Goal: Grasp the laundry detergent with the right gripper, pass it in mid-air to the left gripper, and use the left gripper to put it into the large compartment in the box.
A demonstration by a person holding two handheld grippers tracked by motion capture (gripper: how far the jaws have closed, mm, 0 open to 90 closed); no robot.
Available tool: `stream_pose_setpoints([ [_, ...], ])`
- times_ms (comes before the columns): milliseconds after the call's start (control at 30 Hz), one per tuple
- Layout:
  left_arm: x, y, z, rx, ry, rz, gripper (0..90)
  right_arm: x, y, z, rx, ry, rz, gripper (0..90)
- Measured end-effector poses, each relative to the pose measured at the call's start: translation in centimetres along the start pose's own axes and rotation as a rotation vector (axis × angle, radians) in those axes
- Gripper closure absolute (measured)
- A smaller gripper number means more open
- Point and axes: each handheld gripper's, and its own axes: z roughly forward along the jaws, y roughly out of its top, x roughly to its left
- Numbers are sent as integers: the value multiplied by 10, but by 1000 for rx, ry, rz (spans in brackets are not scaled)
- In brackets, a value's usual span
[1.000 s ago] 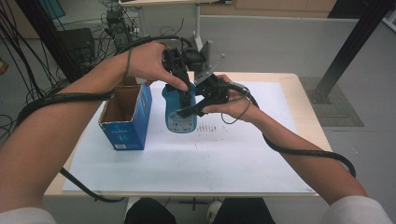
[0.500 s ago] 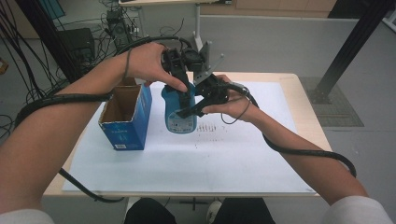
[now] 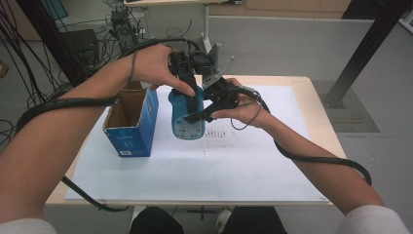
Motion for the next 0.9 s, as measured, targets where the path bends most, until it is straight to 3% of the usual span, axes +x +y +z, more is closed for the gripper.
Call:
stream_pose_setpoints([
  [567,-2,0,0,-7,16,32,192,1,-1,0,-10,10,-11,441],
  [900,-4,1,2,-1,-11,50,276,2,-3,1,-8,11,-2,440],
])
